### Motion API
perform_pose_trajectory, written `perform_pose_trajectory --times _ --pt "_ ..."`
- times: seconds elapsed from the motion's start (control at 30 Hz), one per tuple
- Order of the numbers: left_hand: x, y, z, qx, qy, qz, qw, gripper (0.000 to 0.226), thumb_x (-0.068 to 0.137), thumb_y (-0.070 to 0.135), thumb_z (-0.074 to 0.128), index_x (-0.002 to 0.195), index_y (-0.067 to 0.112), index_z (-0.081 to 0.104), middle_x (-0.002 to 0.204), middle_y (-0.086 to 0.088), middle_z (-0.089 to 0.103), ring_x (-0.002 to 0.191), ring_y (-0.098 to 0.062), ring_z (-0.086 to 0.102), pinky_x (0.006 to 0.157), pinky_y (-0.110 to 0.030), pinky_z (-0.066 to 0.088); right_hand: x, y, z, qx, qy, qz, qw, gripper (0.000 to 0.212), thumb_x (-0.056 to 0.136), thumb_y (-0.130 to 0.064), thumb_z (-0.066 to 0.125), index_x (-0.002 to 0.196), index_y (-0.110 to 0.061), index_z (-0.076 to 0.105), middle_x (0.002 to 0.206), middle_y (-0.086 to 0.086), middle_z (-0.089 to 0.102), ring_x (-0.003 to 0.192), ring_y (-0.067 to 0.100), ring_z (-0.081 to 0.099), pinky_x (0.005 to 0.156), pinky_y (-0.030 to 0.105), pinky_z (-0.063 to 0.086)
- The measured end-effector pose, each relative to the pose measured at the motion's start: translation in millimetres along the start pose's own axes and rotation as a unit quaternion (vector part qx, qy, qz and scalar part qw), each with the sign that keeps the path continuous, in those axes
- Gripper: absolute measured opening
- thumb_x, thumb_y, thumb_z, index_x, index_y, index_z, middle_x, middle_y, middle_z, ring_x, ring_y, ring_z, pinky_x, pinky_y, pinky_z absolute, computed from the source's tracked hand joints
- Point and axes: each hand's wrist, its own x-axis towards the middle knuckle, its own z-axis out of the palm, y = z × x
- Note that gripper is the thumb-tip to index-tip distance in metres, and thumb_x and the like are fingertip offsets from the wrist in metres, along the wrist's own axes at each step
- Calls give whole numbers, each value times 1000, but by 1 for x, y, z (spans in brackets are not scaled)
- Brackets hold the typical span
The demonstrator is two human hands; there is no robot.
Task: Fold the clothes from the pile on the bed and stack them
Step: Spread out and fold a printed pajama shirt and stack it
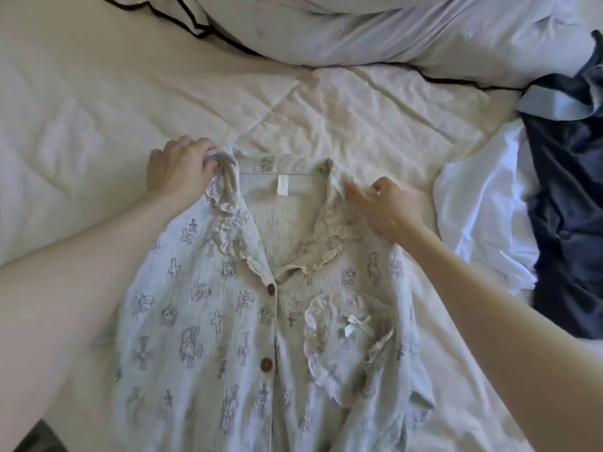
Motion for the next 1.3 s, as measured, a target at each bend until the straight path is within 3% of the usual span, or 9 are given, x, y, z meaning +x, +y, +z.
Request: perform_pose_trajectory --times 0.13,0.23,0.47,0.6,0.7,0.83,0.97,1.17,1.3 --pt "-36 15 0 -40 72 14 997 42 93 6 45 135 11 47 131 -18 48 123 -35 40 100 -48 26 -33 36 -8 176 11 55 983 50 94 -54 41 116 -11 53 93 -1 61 71 9 56 69 32 46" --pt "-99 50 0 -89 76 30 993 45 91 2 47 135 8 46 140 -17 42 133 -35 34 108 -55 24 -78 67 -7 276 24 137 951 33 99 -32 44 115 -6 57 88 3 65 76 19 63 74 38 55" --pt "-261 137 24 -184 -92 115 972 48 96 30 34 142 20 36 154 -9 24 144 -28 16 113 -55 18 -204 118 13 270 -7 177 947 12 94 -24 54 99 -21 64 84 -8 66 73 7 64 60 20 50" --pt "-305 153 34 -138 -190 118 965 58 93 49 31 147 27 29 157 -8 11 144 -30 8 113 -55 7 -254 129 32 352 -95 248 898 17 90 -19 59 84 -3 64 75 16 67 60 15 64 55 24 50" --pt "-316 148 42 -87 -235 110 962 65 89 63 14 148 40 0 156 2 -15 144 -23 -12 114 -45 -10 -268 126 46 379 -120 234 887 21 88 -9 59 81 11 56 68 22 55 66 26 55 64 41 47" --pt "-308 143 46 -72 -300 98 946 57 82 68 -4 125 53 -38 148 7 -35 138 -16 -30 113 -44 -16 -259 130 37 431 -23 276 859 21 98 -16 44 81 -9 52 77 12 60 70 20 62 65 38 55" --pt "-303 144 43 -42 -334 91 937 58 85 67 -1 129 48 -34 149 6 -33 138 -16 -29 114 -46 -13 -249 150 1 318 18 160 934 18 100 -16 39 85 -13 47 71 7 54 69 23 53 62 34 49" --pt "-298 148 40 -24 -355 92 930 62 95 58 18 136 43 -26 148 5 -35 137 -17 -30 112 -46 -13 -211 174 -77 167 258 10 952 8 90 -8 53 90 -14 49 72 -7 48 67 11 44 61 22 30" --pt "-299 154 39 -22 -355 79 931 65 96 54 23 135 41 -27 146 4 -36 136 -17 -31 107 -45 -15 -227 177 -65 -62 222 -166 959 21 80 0 64 100 -4 60 84 10 60 79 28 53 68 34 37"
